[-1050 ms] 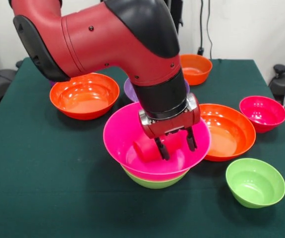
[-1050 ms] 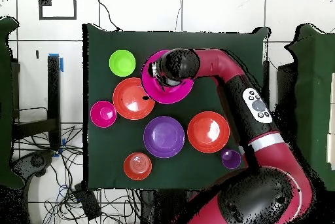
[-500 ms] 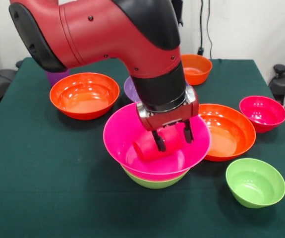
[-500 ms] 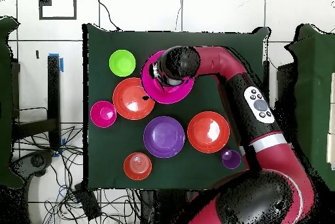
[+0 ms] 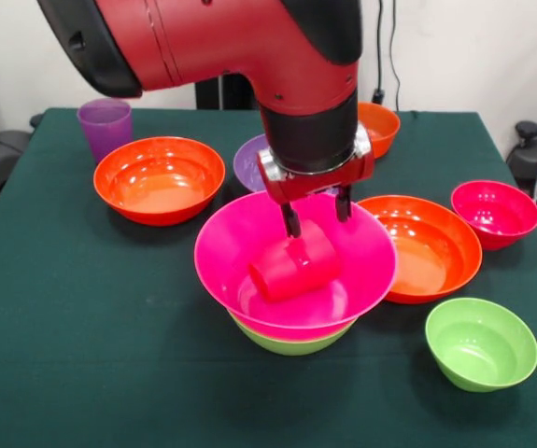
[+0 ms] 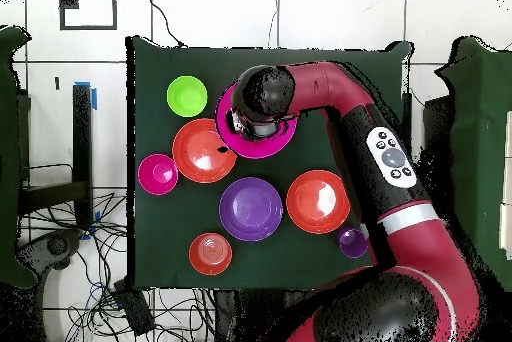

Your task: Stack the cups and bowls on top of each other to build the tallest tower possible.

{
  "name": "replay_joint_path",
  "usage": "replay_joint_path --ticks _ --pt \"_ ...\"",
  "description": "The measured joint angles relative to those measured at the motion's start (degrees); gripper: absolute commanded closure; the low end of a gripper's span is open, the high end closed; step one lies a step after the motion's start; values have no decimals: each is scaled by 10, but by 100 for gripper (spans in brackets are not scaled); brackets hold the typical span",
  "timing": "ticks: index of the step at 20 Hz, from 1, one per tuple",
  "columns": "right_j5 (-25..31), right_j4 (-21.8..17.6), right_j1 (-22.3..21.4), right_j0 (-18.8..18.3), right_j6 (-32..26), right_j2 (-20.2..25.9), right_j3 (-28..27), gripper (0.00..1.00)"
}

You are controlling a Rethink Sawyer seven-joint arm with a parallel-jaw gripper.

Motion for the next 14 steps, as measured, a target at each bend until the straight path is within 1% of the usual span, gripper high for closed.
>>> replay_joint_path --ticks 9,14 --pt "4 -9 -25 0 0 -1 25 0" --pt "4 -32 -24 1 0 -2 27 0"
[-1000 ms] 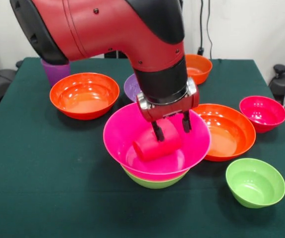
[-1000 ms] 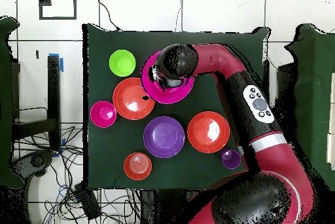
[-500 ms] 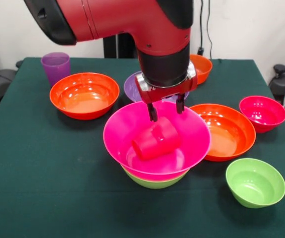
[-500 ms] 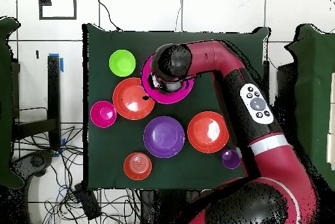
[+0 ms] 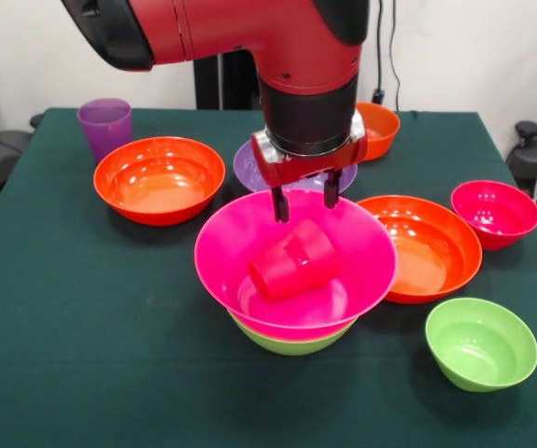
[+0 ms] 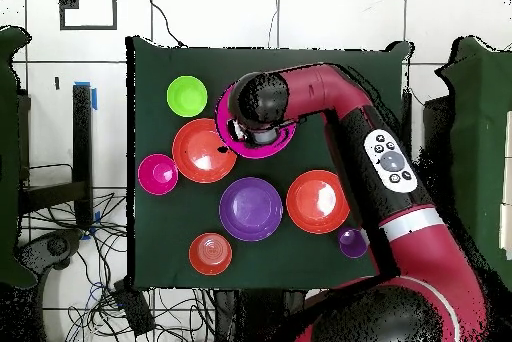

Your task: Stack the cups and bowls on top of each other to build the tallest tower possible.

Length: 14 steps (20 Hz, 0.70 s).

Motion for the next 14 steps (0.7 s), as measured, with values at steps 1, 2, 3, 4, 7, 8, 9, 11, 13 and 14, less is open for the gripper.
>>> replay_joint_path --ticks 1,2,3,4,7,8,9,11,13,14 --pt "0 -6 1 0 0 0 0 0" --pt "0 -12 2 1 0 -1 0 0" --pt "0 -17 3 1 0 -1 0 0" --pt "0 -22 6 2 0 -1 0 0" --pt "0 -35 11 5 0 -2 0 0" --pt "0 -40 12 7 0 -2 -1 0" --pt "0 -45 15 9 0 -2 -2 0" --pt "0 -55 23 14 0 -2 -7 0" --pt "0 -66 31 20 0 -2 -11 0" --pt "0 -69 33 21 0 -2 -11 0"
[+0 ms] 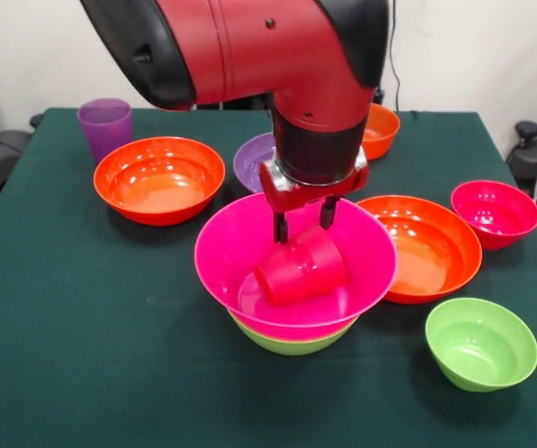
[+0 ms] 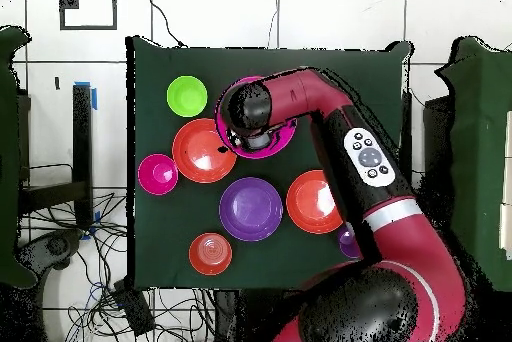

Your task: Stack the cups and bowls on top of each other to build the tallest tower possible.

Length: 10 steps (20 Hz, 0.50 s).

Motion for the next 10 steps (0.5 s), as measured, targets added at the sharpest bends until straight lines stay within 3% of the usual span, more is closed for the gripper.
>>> replay_joint_path --ticks 10 --pt "0 -12 17 9 0 0 -12 0"
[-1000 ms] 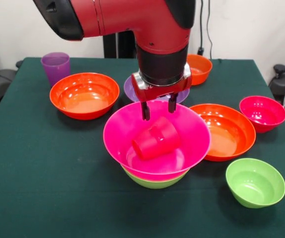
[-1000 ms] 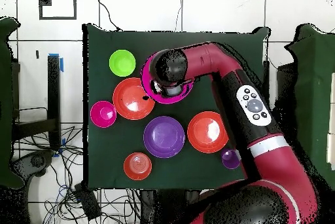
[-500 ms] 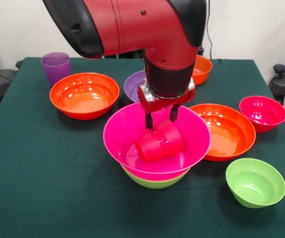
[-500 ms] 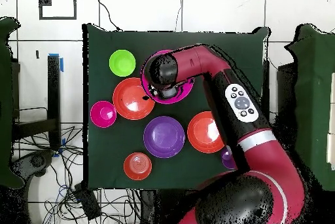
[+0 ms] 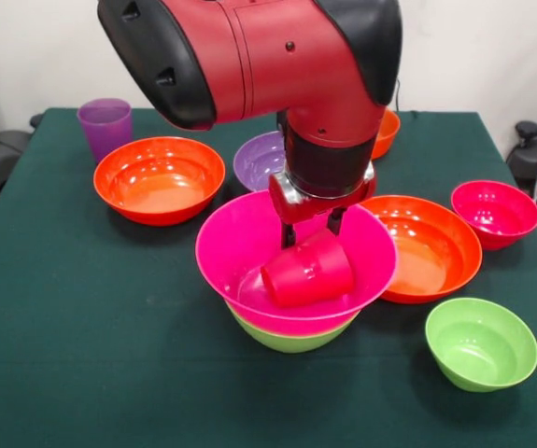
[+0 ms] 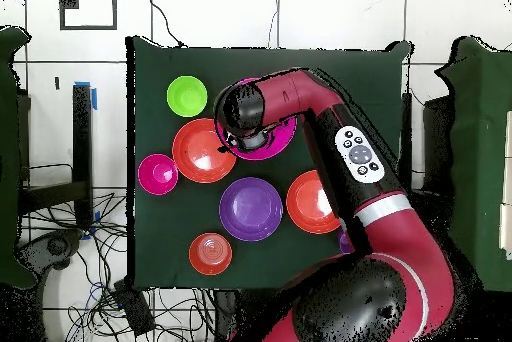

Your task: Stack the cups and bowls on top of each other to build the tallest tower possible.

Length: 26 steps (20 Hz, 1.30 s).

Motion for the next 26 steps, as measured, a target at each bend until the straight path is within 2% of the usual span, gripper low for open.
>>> replay_joint_path --ticks 19,26 --pt "0 -4 0 6 0 0 -8 0" --pt "0 16 -3 21 0 0 -26 0"
